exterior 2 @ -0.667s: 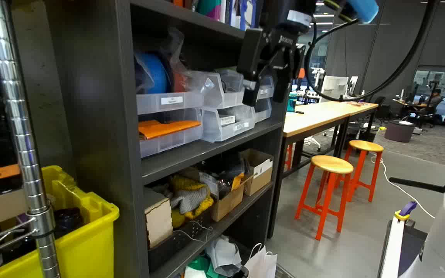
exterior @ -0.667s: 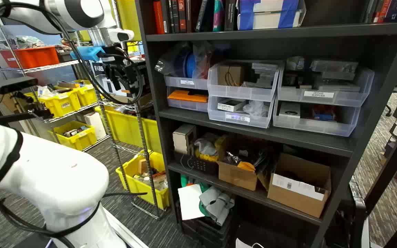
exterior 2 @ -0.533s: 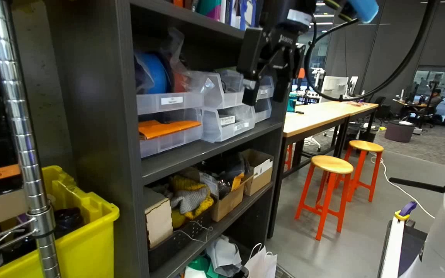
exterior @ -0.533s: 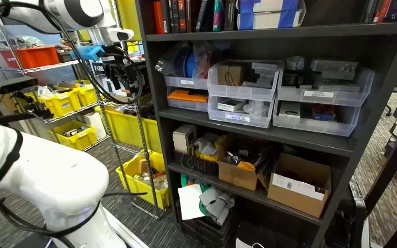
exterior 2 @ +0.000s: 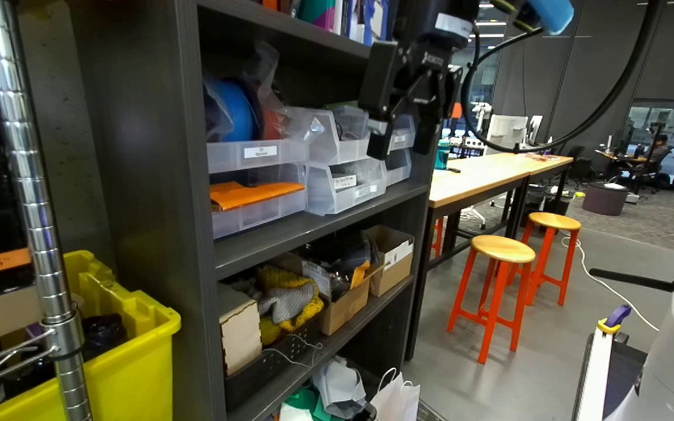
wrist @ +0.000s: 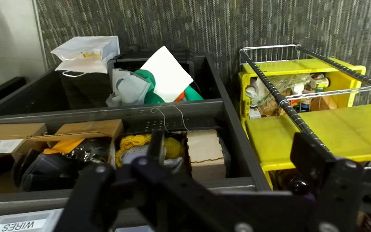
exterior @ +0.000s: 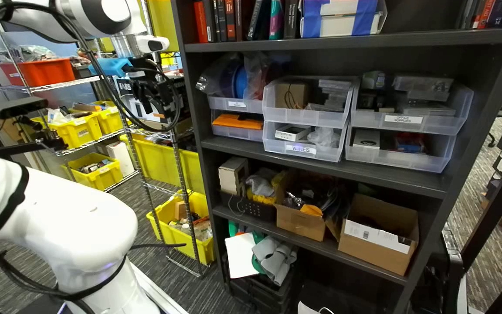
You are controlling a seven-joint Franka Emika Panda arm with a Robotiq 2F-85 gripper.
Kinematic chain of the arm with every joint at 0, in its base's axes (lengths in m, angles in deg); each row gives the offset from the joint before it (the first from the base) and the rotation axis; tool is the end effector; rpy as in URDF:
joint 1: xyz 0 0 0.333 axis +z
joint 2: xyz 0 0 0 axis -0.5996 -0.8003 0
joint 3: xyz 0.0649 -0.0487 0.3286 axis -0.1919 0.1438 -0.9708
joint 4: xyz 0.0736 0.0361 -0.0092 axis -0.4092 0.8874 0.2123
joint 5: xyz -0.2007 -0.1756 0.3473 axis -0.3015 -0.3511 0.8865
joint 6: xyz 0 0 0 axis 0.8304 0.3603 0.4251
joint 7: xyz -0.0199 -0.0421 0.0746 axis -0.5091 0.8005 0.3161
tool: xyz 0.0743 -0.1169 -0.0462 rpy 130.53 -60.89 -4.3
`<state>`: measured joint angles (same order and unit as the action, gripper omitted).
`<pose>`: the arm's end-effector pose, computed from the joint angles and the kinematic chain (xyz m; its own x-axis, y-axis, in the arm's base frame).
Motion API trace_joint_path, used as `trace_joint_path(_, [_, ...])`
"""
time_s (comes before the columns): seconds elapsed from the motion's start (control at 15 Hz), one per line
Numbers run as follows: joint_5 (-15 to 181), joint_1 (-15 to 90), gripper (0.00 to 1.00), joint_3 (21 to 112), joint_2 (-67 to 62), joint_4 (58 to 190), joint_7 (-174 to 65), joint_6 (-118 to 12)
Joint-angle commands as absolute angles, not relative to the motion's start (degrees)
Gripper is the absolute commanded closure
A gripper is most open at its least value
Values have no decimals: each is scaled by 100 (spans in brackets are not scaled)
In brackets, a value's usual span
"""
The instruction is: Move the green and purple book to the right side of the shelf.
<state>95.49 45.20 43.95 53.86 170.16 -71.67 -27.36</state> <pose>0.3475 0.2060 0.5164 0.9880 -0.0187 0.1532 -0.0160 -0.9997 -0.0189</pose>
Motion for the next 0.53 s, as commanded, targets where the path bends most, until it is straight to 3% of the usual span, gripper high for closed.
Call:
trace_joint_path(0.0, [9468,4501,0,4447,5401,17038,-7158,-2716])
trace_joint_path(0.47, [8801,4143,0,4778,5690,17233,-7016,-2779])
